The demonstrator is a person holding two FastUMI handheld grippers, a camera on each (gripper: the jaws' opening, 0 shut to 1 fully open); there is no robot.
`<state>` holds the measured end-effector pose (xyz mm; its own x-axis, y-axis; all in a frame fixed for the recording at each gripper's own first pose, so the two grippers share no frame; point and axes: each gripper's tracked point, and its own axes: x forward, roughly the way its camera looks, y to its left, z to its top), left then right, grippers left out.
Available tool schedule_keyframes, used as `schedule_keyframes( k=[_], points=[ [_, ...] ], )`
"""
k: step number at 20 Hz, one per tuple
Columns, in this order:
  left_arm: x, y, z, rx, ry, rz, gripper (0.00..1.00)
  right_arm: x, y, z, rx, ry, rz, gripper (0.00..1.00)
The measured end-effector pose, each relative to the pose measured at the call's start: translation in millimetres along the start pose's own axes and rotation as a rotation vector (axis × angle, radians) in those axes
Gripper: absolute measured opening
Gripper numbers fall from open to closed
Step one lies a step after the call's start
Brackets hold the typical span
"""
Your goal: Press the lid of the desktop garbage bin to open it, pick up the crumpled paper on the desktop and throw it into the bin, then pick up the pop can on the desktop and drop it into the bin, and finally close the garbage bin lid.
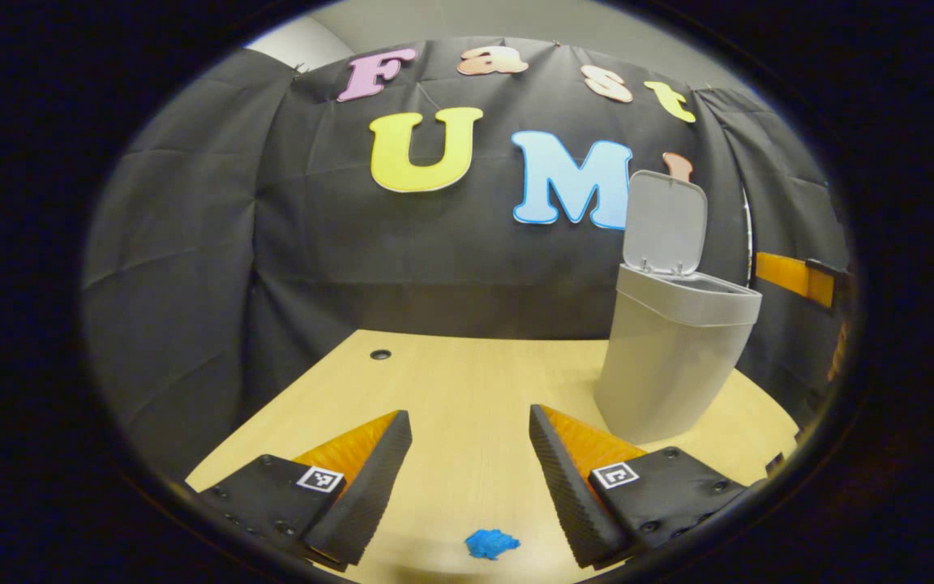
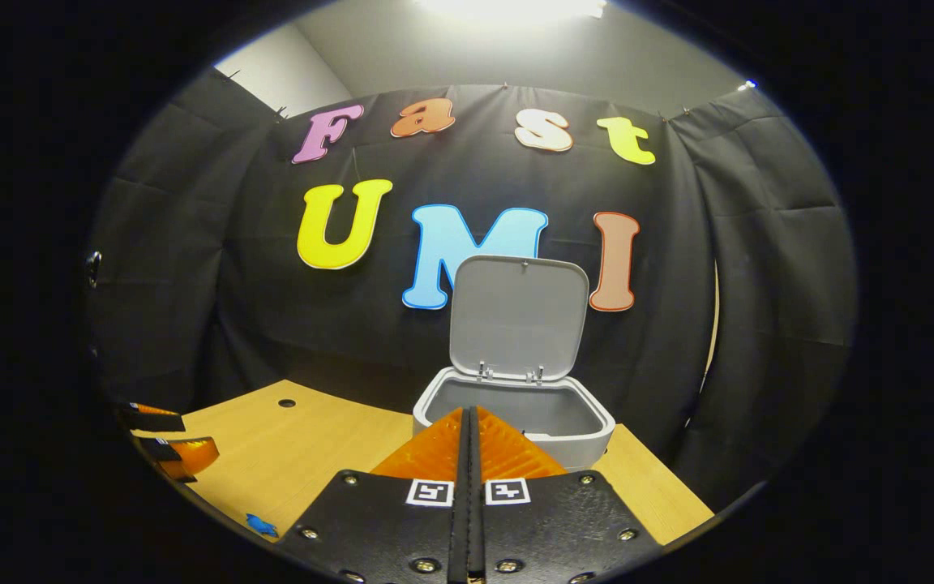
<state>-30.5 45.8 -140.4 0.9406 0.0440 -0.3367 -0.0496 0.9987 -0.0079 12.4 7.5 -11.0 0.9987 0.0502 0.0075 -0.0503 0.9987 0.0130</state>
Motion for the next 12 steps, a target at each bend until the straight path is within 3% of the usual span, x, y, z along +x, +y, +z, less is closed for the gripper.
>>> schedule_keyframes(
  k=[2,7,8,9,10,11,12],
  points=[
    [1,-3,-10,0.002,0.020,-0.007,0.96,-2,1,3,0.007,-0.013,-0.006,0.01],
    [10,-5,-40,0.008,0.103,-0.030,0.96,-6,2,5,0.018,-0.030,-0.014,0.21],
    [11,-4,-46,0.005,0.120,-0.036,0.96,-7,3,3,0.023,-0.025,-0.009,0.36],
    [12,-4,-53,0.004,0.136,-0.041,0.96,-8,5,1,0.026,-0.017,-0.005,0.41],
    [14,-6,-60,0.006,0.154,-0.049,0.96,-9,6,-2,0.025,-0.008,-0.002,0.56],
    [16,-7,-66,0.009,0.171,-0.056,0.96,-9,9,-3,0.022,-0.001,0.003,0.62],
    [18,-9,-73,0.008,0.193,-0.068,0.96,-11,10,-5,0.020,0.003,0.004,0.79]
  ],
)
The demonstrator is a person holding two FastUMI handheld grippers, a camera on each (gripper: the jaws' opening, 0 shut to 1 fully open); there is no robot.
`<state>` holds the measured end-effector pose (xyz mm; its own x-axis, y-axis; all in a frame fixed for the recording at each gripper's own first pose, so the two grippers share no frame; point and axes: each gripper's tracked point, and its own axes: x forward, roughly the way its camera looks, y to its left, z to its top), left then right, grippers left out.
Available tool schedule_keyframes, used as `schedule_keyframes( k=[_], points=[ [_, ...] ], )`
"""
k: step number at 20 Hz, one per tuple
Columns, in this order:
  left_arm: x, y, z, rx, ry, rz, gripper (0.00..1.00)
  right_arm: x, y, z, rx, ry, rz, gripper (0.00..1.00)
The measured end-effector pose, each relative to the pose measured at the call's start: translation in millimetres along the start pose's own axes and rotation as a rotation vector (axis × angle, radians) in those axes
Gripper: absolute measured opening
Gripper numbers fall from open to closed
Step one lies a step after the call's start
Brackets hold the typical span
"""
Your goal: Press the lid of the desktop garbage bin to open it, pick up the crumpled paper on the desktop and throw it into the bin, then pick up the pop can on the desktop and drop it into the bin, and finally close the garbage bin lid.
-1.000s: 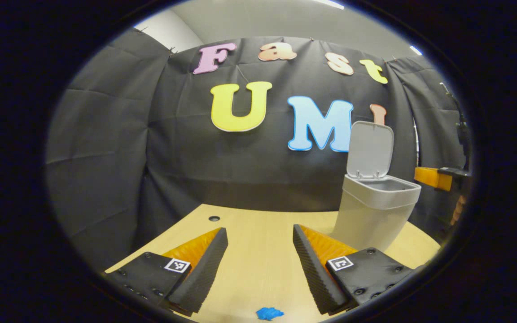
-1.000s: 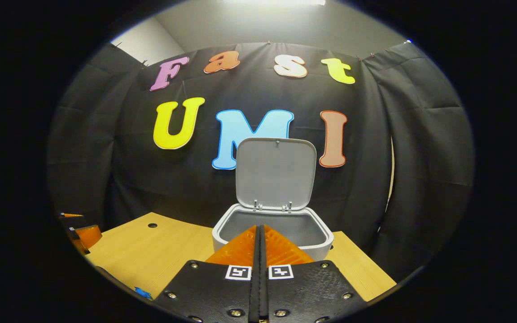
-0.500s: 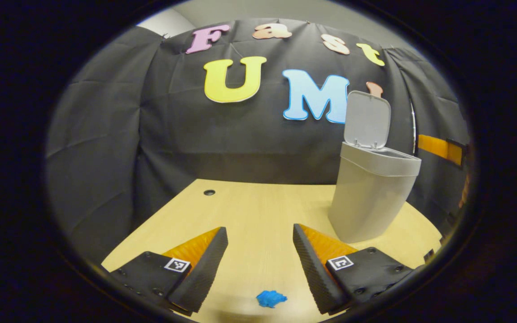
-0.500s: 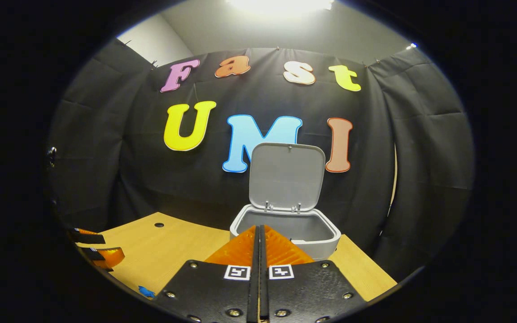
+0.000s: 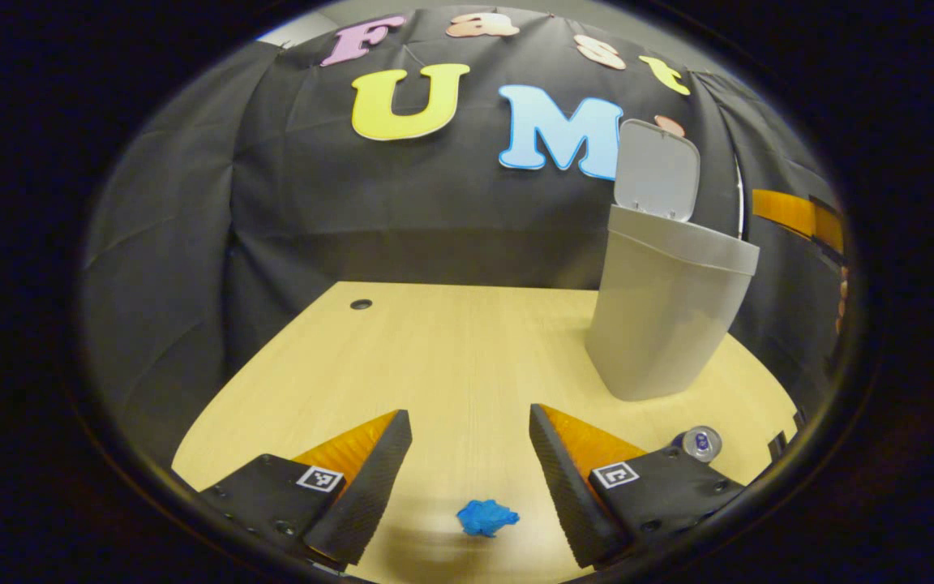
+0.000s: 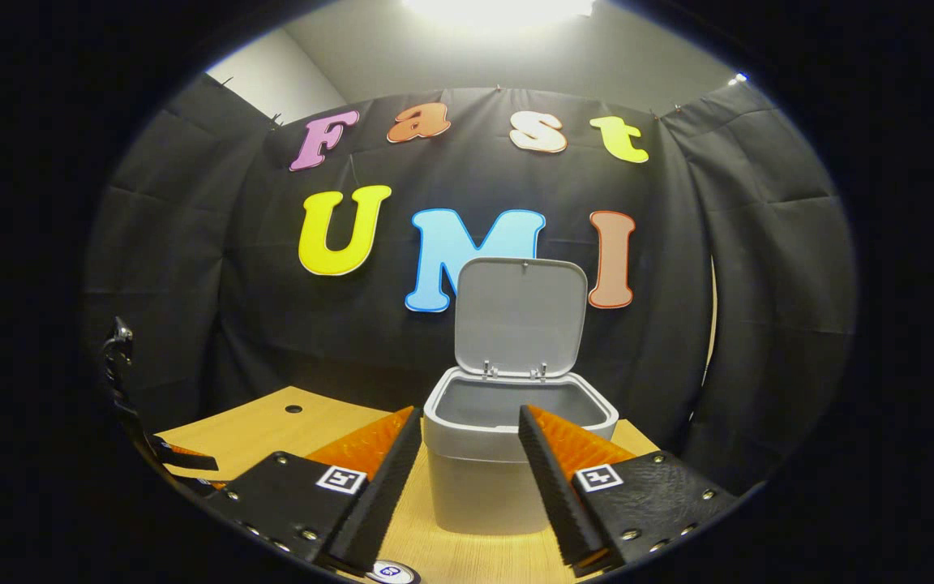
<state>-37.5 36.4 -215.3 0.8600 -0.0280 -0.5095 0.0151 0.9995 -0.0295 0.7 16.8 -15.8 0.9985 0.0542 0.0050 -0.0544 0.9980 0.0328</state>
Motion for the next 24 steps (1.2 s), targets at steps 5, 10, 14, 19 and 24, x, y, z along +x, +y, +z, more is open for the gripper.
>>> schedule_keyframes(
  k=[5,10,14,19,24],
  points=[
    [23,1,-47,-0.067,0.172,-0.039,0.96,-5,-3,3,-0.005,-0.016,-0.023,0.98],
    [30,3,-106,-0.070,0.372,-0.027,0.96,-7,-4,-5,-0.002,0.010,-0.019,0.98],
    [32,-5,-124,-0.047,0.446,-0.048,0.96,-9,-5,-13,0.004,0.032,-0.014,0.98],
    [31,-8,-142,-0.047,0.520,-0.057,0.96,-12,-8,-17,0.013,0.039,-0.018,0.98],
    [29,6,-144,-0.018,0.563,-0.036,0.88,-12,-16,-20,0.020,0.042,-0.031,0.98]
  ],
)
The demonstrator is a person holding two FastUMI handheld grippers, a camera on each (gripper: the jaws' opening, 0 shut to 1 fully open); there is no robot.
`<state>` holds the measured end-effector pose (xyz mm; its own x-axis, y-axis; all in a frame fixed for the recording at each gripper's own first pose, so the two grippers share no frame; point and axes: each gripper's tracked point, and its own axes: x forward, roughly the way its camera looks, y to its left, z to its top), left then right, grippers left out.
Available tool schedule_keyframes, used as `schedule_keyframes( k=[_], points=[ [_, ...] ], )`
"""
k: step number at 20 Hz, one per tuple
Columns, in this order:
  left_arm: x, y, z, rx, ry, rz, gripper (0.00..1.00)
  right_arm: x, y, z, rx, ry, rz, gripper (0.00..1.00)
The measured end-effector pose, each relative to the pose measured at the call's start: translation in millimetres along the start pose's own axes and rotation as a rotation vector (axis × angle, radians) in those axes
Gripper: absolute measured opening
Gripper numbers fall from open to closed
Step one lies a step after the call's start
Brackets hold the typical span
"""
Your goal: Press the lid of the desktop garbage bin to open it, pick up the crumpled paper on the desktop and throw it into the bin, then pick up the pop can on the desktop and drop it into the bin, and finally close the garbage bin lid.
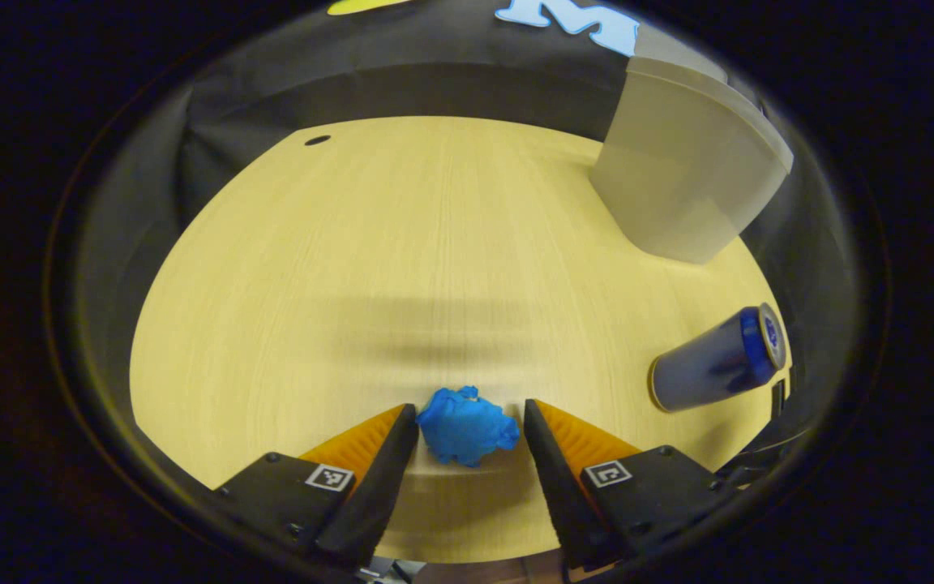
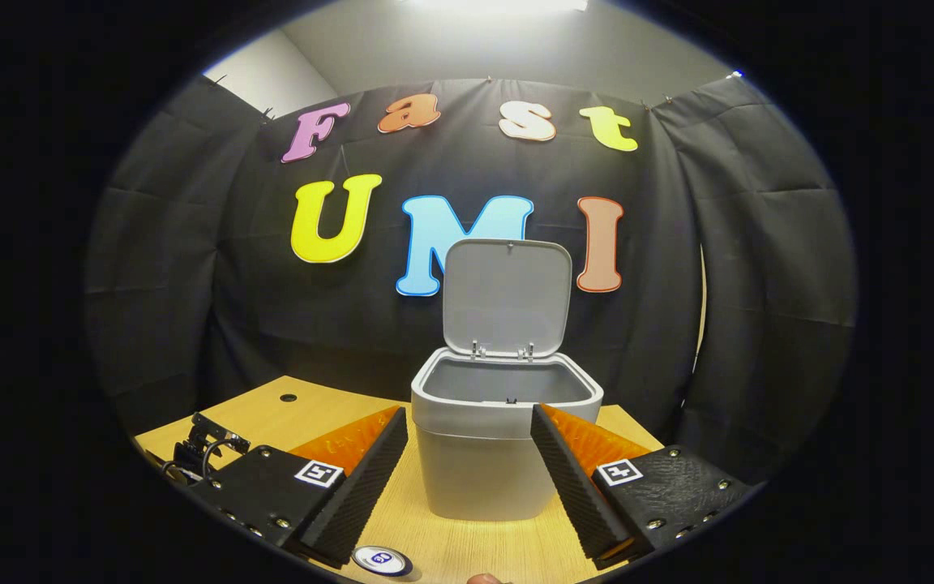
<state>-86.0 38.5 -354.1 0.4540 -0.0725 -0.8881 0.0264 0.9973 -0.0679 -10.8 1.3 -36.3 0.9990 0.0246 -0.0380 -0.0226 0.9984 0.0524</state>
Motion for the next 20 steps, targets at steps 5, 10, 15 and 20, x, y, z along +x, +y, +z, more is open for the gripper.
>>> schedule_keyframes(
  k=[5,10,15,20],
  points=[
    [-12,21,24,0.011,-0.004,0.051,0.50,2,-5,-4,0.013,0.008,-0.010,0.98],
    [-32,33,67,-0.004,-0.015,0.056,0.25,3,-6,-5,0.021,0.010,-0.007,0.98],
    [-63,42,131,-0.051,-0.035,0.049,0.23,3,-8,-4,0.007,0.004,-0.005,0.98],
    [-103,37,240,-0.059,-0.150,0.013,0.16,3,-11,-4,0.000,0.007,-0.014,0.98]
  ],
)
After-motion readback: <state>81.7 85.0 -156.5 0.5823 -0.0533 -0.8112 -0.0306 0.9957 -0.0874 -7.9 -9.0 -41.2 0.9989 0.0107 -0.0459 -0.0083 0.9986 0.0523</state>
